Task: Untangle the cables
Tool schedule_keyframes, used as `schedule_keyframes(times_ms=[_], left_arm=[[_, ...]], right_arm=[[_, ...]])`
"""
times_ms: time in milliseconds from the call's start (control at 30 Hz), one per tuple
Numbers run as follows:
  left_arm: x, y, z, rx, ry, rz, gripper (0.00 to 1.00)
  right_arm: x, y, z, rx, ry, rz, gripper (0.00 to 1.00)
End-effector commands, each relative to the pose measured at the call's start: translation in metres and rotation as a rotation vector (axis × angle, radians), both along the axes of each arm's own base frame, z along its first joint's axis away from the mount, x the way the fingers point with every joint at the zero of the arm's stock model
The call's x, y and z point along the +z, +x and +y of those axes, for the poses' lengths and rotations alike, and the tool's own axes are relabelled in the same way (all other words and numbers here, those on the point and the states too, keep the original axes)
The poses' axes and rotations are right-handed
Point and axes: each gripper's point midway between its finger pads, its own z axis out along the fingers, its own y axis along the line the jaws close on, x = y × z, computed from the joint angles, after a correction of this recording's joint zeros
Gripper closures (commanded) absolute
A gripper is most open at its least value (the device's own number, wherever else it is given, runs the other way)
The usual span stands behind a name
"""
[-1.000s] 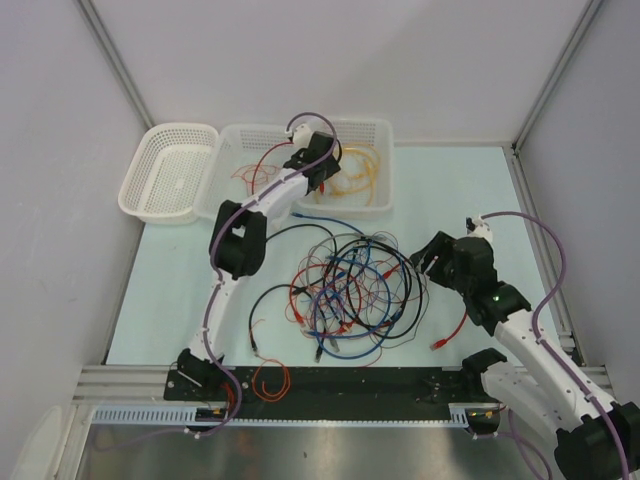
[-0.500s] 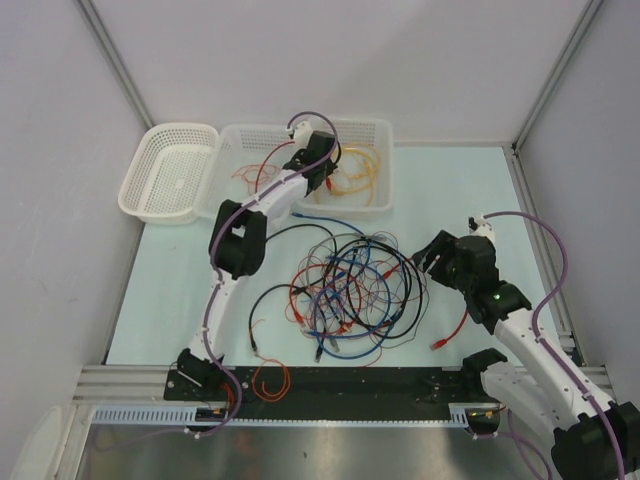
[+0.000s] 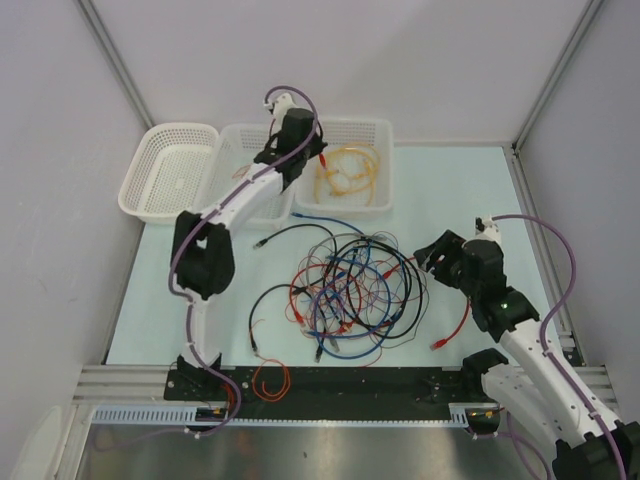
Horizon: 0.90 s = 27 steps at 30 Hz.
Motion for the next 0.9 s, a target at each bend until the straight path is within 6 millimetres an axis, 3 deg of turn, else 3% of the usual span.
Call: schedule_keyframes(times_ms=[0,67,100,167,200,233,300,467,667,800,867], left_arm=[[0.105,-0.017,0.047,-0.020,-0.050,-0.162,1.00],[0.100,-0.028,0.065,-0.021,-0.023,-0.116,1.00],[0.082,-0.031,0.084,0.004,-0.003,-0.067,1.00],[0.075,-0.037,0.110,0.032,0.014,-0.048,1.00],[0.054,-0.042,0.119,0.039,0.048,0.003,1.00],[0.047,-0.045,0.127,0.047,0.071,0.016,1.00],[0.024,-0.049,0.140,0.035,0.126,0.078,1.00],[-0.017,-0.053,0.138,-0.033,0.180,0.157,1.00],[-0.005,-0.049,0.137,-0.027,0.158,0.098,1.00],[0.032,-0.049,0.145,0.000,0.187,0.025,1.00],[0.062,-0.051,0.148,0.009,0.196,-0.027,1.00]], right_arm=[[0.009,-0.003,0.003,0.009,0.036,-0.018,0.31],[0.011,-0.003,0.004,0.012,0.043,-0.026,0.31],[0.012,-0.004,0.005,0.016,0.046,-0.029,0.32],[0.013,-0.005,0.006,0.023,0.046,-0.031,0.31],[0.013,-0.005,0.006,0.026,0.047,-0.030,0.31],[0.013,-0.006,0.007,0.030,0.049,-0.030,0.31],[0.011,-0.006,0.007,0.029,0.048,-0.024,0.31],[0.008,-0.006,0.007,0.031,0.041,-0.008,0.31],[0.003,-0.007,0.007,0.029,0.036,0.008,0.31],[0.003,-0.007,0.005,0.028,0.029,0.007,0.31],[0.003,-0.006,0.006,0.031,0.030,0.006,0.31]])
